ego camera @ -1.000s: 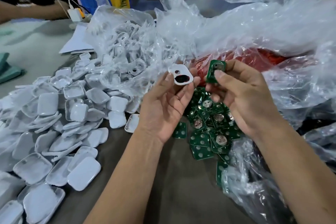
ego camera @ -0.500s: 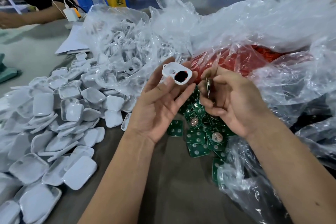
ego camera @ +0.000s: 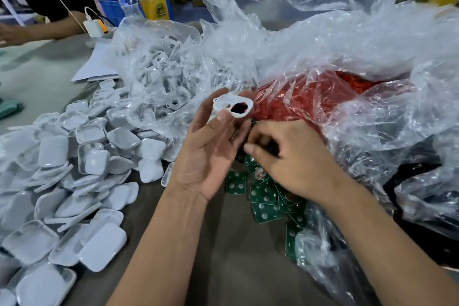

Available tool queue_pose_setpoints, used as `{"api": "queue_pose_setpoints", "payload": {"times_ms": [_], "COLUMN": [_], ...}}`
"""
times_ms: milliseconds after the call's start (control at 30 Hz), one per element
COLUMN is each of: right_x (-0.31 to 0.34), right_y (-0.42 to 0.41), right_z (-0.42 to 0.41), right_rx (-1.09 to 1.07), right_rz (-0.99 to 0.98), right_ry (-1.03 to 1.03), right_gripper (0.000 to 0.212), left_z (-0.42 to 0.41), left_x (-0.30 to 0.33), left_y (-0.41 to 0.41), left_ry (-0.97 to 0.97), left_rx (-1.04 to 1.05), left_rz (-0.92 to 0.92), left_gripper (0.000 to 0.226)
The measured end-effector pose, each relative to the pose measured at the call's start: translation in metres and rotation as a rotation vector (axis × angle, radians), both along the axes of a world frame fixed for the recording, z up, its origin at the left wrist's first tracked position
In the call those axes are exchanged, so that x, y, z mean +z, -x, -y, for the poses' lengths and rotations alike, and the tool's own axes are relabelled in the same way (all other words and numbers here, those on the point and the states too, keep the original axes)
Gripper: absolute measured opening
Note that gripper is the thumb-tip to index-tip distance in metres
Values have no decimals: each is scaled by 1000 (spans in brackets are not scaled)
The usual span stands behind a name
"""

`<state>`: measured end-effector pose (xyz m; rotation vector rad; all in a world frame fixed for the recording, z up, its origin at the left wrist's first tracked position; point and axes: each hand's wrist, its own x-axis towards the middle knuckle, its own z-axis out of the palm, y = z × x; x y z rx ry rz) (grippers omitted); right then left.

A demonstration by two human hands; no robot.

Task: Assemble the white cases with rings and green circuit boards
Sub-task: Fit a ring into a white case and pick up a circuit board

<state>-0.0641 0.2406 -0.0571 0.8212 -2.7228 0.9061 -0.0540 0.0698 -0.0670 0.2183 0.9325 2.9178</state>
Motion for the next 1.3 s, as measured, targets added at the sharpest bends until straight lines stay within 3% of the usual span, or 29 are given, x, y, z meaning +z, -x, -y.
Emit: {"api": "queue_pose_setpoints", "payload": {"times_ms": [100, 300, 400, 500, 567, 667, 767, 967, 1200, 1300], "right_x": [-1, 38, 91, 137, 153, 159, 154, 113, 81, 75], "right_y": [-2, 10, 38, 86, 121, 158, 187, 212, 239, 244], "right_z": [5, -9, -37, -78, -115, -160, -184, -197, -175, -169], "right_rx": [21, -215, -377, -615, -823, -962, -857, -680, -635, -665], "right_rz": [-137, -260, -324, -341, -238, -123, -119, 294, 227, 99], "right_ry": [-77, 264, 319, 117, -103, -321, -428, -670, -1032, -1108], "right_gripper": [4, 3, 9, 18, 23, 29, 29, 28, 37, 37], "left_z": [0, 0, -6, -15, -23, -35, -40, -36, -36, -35], "left_x": [-1, -1, -3, -1, 4, 12, 10, 1, -6, -6], "left_y": [-1, 1, 2, 4, 11, 25, 32, 41, 49, 50], "left_ry": [-14, -58, -17, -34, -62, -105, -87, -82, -93, -91], "left_rx": [-11, -28, -60, -125, -159, -161, -189, -233, -209, -222], "left_rz": [7, 20, 14, -23, -51, -31, -46, -20, 20, 9], "left_gripper": [47, 72, 68, 62, 52, 68, 72, 71, 70, 69]}}
